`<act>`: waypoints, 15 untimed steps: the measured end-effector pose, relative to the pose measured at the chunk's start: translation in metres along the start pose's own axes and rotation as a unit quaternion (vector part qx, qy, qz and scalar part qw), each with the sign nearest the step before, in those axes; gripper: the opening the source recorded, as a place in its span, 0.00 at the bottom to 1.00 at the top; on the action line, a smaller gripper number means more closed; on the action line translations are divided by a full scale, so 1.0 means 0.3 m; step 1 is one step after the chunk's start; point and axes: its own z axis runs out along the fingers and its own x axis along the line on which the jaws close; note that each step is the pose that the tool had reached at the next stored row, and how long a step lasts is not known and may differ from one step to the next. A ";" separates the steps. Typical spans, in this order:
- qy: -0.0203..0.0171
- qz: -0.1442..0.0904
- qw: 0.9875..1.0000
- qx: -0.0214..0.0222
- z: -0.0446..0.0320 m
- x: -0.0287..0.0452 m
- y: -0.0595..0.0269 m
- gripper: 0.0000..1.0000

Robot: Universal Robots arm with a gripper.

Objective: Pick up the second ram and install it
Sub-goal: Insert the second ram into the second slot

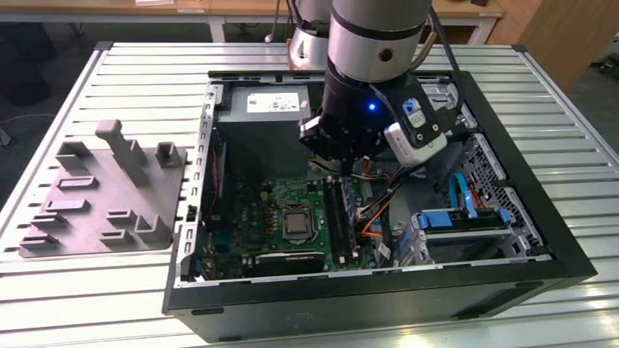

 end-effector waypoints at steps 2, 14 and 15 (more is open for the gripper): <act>0.000 -0.002 1.000 0.000 0.006 0.000 0.000 0.12; 0.000 -0.007 1.000 0.001 0.072 -0.002 -0.004 0.12; 0.000 -0.007 1.000 0.001 0.072 -0.002 -0.004 0.12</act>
